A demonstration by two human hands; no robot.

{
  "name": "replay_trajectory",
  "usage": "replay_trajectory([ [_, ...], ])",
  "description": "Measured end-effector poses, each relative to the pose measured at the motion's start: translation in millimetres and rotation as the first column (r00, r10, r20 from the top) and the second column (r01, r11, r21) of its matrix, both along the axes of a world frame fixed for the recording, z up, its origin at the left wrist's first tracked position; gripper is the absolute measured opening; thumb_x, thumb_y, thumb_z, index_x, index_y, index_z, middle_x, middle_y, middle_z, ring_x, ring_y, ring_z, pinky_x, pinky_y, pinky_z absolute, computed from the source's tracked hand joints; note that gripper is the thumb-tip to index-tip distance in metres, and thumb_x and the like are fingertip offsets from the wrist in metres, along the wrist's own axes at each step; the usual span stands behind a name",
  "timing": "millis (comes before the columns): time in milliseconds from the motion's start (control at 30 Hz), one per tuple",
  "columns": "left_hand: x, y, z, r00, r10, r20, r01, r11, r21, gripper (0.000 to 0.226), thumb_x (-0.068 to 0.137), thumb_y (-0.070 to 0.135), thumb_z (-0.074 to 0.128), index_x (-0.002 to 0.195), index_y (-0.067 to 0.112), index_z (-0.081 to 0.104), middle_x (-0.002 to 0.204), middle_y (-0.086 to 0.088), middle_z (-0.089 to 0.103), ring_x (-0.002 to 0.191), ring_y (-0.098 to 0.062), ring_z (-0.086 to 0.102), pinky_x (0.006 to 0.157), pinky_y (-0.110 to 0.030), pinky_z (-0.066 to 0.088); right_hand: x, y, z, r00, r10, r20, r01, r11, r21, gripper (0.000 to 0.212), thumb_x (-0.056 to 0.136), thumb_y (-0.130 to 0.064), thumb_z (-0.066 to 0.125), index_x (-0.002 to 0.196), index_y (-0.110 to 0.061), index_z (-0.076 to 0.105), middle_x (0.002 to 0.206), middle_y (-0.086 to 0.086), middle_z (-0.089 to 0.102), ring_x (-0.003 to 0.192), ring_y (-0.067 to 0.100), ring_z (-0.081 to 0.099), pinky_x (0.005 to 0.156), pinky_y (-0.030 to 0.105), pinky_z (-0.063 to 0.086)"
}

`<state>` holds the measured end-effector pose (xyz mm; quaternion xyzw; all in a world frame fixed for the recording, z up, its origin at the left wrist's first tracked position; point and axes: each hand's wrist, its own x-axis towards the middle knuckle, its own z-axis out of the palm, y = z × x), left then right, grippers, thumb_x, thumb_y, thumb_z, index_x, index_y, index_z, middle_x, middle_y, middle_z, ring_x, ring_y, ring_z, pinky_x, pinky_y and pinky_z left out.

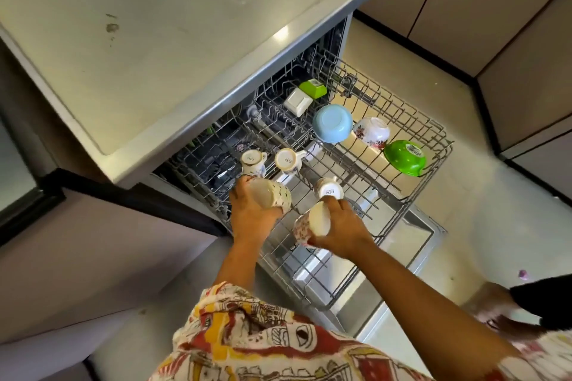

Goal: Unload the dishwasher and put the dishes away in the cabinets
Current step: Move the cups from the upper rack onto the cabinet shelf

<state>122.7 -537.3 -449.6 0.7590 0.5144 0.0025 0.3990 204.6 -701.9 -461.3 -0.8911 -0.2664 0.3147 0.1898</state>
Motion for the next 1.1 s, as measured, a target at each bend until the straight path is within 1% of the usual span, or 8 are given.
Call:
replay_trajectory([
  [133, -34.2, -1.4, 40.2, 0.978, 0.102, 0.181, -0.107, 0.994, 0.018, 0.096, 0.061, 0.018, 0.085, 0.138, 0.016, 0.029, 0.139, -0.013, 0.039, 0.125, -0.034, 0.043, 0.1, -0.046, 0.044, -8.3, -3.5, 31.2, 0.993, -0.118, 0.025, 0.114, 0.986, 0.123, 0.095, 0.061, -0.049, 0.08, 0.136, -0.019, 0.029, 0.133, 0.01, 0.043, 0.117, 0.031, 0.05, 0.093, 0.044, 0.05],
  [267, -81.8, -0.4, 90.0, 0.912, 0.265, 0.313, -0.254, 0.964, -0.078, 0.088, 0.063, 0.027, 0.083, 0.132, 0.026, 0.029, 0.128, -0.007, 0.044, 0.107, -0.03, 0.052, 0.077, -0.04, 0.053, -33.1, -5.5, 72.8, 0.977, -0.212, 0.025, 0.195, 0.933, 0.303, 0.095, 0.058, -0.044, 0.086, 0.133, -0.016, 0.035, 0.127, 0.007, 0.047, 0.114, 0.026, 0.049, 0.092, 0.04, 0.05],
  [433, -152.7, 12.6, 157.5, 0.755, 0.379, 0.536, -0.362, 0.921, -0.142, 0.08, 0.062, 0.033, 0.083, 0.126, 0.03, 0.036, 0.125, -0.001, 0.053, 0.104, -0.023, 0.055, 0.074, -0.03, 0.05, -84.7, 4.5, 140.5, 0.915, -0.305, -0.265, 0.404, 0.678, 0.614, 0.076, 0.067, -0.022, 0.084, 0.129, -0.019, 0.041, 0.119, 0.0, 0.05, 0.111, 0.022, 0.051, 0.088, 0.038, 0.052],
  [533, -197.9, 24.2, 211.7, 0.626, 0.415, 0.66, -0.398, 0.898, -0.186, 0.088, 0.049, 0.051, 0.081, 0.124, 0.035, 0.038, 0.123, 0.002, 0.056, 0.106, -0.021, 0.059, 0.088, -0.044, 0.053, -123.8, 27.7, 191.9, 0.827, -0.175, -0.535, 0.556, 0.397, 0.73, 0.072, 0.068, -0.025, 0.08, 0.13, -0.014, 0.045, 0.114, 0.001, 0.059, 0.105, 0.021, 0.06, 0.073, 0.024, 0.055],
  [700, -272.7, 44.8, 302.4, 0.321, 0.428, 0.845, -0.424, 0.863, -0.276, 0.079, 0.047, 0.049, 0.084, 0.111, 0.034, 0.04, 0.116, 0.001, 0.06, 0.104, -0.02, 0.064, 0.09, -0.047, 0.054, -188.7, 81.1, 273.8, 0.72, 0.144, -0.679, 0.658, 0.17, 0.734, 0.06, 0.07, -0.03, 0.069, 0.123, -0.012, 0.05, 0.1, 0.006, 0.066, 0.084, 0.016, 0.066, 0.056, 0.025, 0.054],
  [867, -344.4, 63.0, 381.8, 0.172, 0.313, 0.934, -0.477, 0.856, -0.199, 0.075, 0.065, 0.025, 0.084, 0.121, 0.024, 0.034, 0.122, 0.0, 0.054, 0.109, -0.019, 0.059, 0.096, -0.044, 0.051, -249.4, 134.5, 347.0, 0.592, 0.408, -0.695, 0.721, 0.118, 0.683, 0.019, 0.09, -0.02, 0.055, 0.108, -0.014, 0.056, 0.093, 0.006, 0.069, 0.089, 0.02, 0.065, 0.059, 0.028, 0.056],
  [1000, -394.0, 73.4, 431.4, 0.131, 0.206, 0.97, -0.542, 0.834, -0.104, 0.077, 0.07, 0.015, 0.079, 0.129, 0.021, 0.03, 0.129, -0.003, 0.05, 0.113, -0.018, 0.055, 0.099, -0.045, 0.048, -295.6, 166.1, 404.3, 0.513, 0.581, -0.632, 0.724, 0.104, 0.682, 0.075, 0.061, -0.04, 0.08, 0.125, -0.013, 0.054, 0.11, 0.01, 0.068, 0.098, 0.022, 0.067, 0.066, 0.029, 0.057],
  [1100, -418.5, 90.3, 462.5, 0.155, 0.128, 0.98, -0.595, 0.804, -0.011, 0.076, 0.069, 0.012, 0.08, 0.126, 0.024, 0.031, 0.13, -0.004, 0.049, 0.115, -0.02, 0.053, 0.098, -0.046, 0.048, -320.1, 188.2, 440.5, 0.431, 0.692, -0.579, 0.75, 0.082, 0.656, 0.057, 0.074, -0.038, 0.071, 0.123, -0.015, 0.055, 0.111, 0.012, 0.068, 0.096, 0.023, 0.069, 0.072, 0.031, 0.059],
])
